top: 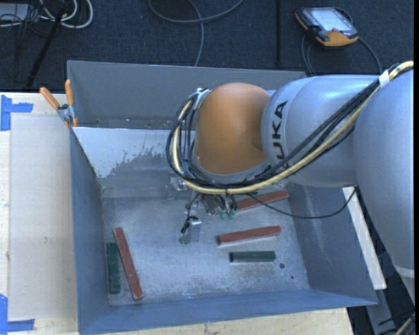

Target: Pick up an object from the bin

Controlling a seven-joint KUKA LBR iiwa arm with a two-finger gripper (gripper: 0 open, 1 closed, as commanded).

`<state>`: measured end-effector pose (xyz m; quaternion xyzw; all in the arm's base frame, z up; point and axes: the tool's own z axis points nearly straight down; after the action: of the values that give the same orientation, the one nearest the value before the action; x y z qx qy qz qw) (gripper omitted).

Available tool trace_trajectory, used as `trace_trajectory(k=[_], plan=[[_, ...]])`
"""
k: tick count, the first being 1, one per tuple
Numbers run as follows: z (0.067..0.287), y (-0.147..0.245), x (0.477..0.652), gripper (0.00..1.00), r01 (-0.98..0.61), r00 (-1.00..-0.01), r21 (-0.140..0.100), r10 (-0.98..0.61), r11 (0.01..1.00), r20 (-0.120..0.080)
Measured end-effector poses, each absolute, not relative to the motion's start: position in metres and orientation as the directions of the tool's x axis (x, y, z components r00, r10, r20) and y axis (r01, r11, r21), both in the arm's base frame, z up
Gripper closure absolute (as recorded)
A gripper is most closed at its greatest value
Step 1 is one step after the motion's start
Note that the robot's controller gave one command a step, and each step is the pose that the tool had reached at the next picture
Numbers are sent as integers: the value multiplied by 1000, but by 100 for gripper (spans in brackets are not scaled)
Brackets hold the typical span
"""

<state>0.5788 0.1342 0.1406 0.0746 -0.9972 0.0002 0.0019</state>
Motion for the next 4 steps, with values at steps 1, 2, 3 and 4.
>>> trace_trajectory(k=[1, 2, 3, 4], plan=[[109, 114, 584, 0, -232, -973, 0, -232, 973, -3], [128, 79, 574, 0, -234, -972, 1, -234, 972, 6], [122, 54, 586, 0, -316, -949, -2, -316, 949, -7], [120, 22, 529, 0, -376, -926, 1, -376, 926, 2]])
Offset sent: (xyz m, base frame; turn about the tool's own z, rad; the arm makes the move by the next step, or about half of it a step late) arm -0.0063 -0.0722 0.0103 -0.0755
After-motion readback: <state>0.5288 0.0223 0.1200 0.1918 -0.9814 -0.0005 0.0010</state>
